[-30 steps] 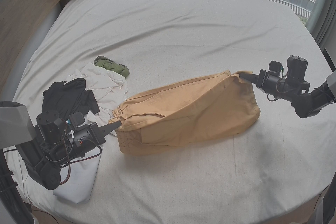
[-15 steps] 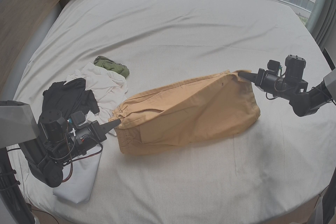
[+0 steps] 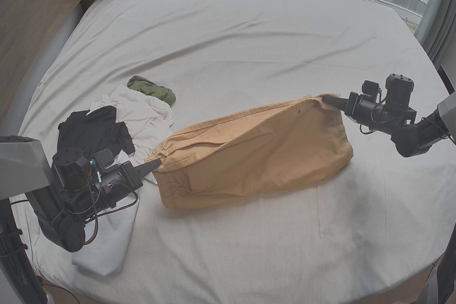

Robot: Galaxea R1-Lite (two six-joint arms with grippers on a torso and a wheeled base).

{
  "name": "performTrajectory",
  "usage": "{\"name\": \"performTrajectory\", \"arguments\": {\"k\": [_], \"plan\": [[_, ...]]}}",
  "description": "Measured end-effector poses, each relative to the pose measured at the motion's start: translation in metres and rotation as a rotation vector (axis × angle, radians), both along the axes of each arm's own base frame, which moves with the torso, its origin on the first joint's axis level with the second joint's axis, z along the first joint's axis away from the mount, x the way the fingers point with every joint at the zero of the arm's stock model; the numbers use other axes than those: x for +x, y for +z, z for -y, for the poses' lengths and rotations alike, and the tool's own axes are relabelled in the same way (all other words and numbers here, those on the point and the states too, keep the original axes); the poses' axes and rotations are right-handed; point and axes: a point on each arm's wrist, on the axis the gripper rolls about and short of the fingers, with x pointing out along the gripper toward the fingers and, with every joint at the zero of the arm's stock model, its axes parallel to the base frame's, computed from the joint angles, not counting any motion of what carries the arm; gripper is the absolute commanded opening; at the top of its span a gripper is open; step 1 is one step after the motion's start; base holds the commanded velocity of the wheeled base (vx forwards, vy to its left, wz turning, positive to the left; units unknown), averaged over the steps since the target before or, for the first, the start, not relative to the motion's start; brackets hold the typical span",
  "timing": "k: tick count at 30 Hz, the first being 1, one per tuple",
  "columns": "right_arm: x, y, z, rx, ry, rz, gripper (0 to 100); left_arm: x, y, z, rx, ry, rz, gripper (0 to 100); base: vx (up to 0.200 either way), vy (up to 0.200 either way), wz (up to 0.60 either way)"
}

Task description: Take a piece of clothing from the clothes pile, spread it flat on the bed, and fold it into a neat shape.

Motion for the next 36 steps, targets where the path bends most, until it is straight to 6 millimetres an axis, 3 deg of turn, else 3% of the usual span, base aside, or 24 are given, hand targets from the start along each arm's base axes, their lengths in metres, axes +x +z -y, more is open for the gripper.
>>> {"name": "performTrajectory", "arguments": {"k": [10, 11, 12, 26, 36], "plan": [[0.003, -0.003, 0.000, -0.001, 0.000, 0.000, 0, 0.001, -0.001, 0.000, 0.000, 0.003, -0.001, 0, 0.000, 0.000, 0.00], [0.004, -0.002, 0.000, -0.001, 0.000, 0.001, 100, 0.002, -0.001, 0.000, 0.001, 0.004, 0.000, 0, 0.000, 0.000, 0.00], [0.004, -0.002, 0.000, 0.000, 0.000, 0.004, 100, 0.002, -0.001, 0.000, 0.001, 0.008, 0.001, 100, 0.000, 0.000, 0.00], [0.012, -0.001, -0.001, 0.001, -0.007, 0.028, 100, 0.019, 0.005, -0.005, -0.028, 0.126, 0.034, 100, 0.000, 0.000, 0.00], [0.003, -0.001, 0.001, 0.000, -0.010, 0.011, 100, 0.018, 0.006, -0.003, -0.032, 0.120, 0.037, 100, 0.000, 0.000, 0.00]]}}
